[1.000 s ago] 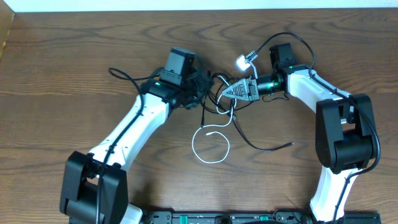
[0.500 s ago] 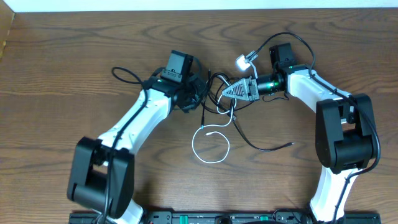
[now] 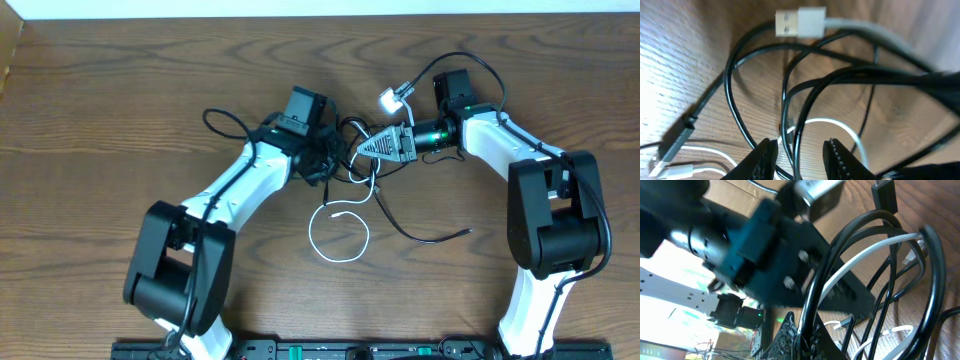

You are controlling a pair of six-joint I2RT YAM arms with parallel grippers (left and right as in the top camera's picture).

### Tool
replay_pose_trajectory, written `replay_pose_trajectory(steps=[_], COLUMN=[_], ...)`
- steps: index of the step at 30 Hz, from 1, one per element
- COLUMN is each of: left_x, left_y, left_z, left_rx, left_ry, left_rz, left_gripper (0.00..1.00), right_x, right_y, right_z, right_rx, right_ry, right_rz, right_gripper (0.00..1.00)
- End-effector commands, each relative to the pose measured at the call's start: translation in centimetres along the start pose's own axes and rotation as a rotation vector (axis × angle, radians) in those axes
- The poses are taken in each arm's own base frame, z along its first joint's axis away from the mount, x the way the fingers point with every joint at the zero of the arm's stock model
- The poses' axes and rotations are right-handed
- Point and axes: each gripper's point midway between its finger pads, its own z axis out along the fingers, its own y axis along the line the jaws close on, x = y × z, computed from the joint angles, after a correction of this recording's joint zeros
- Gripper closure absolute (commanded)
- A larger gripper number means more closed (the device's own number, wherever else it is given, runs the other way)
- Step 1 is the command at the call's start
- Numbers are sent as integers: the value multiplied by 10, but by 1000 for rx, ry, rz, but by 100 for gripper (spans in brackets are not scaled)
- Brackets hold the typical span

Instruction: Untangle cables

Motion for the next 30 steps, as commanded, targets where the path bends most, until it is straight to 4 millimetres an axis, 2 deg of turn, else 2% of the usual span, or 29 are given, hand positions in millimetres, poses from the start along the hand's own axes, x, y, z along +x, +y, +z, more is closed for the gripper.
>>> replay_pose_trajectory(steps=[1,3,4,5,6,13,18,25,30], left_x=[10,9,8,8,8,9,2,5,2], left_y=[8,12,12,13,12,7,-3,-30,-47], left_z=[14,17,18,18,18,12,-6,-49,-87], left_rx=[-35,-48,-51,-52,-51,-17,40,190,284], left_ry=[24,17,16,16,16,51,55,102,60], left_rz=[-3,-7,-8,-8,-8,58,115,228,292], left_gripper=[65,65,70,78,92,92,92,92,93], right_x=[-5,-5,-5,-5,-5,-3,-3,-3,-3], right_y=[14,14,14,14,13,5,5,5,5], right_z=[1,1,1,1,1,1,1,1,1], right_rx=[-27,-27,-27,-27,-27,22,25,25,25], right_ry=[-4,-4,-4,-4,-4,4,5,5,5], right_rz=[-24,-24,-24,-24,-24,-23,-23,-23,-23], right_gripper=[99,99,99,99,99,99,99,99,99])
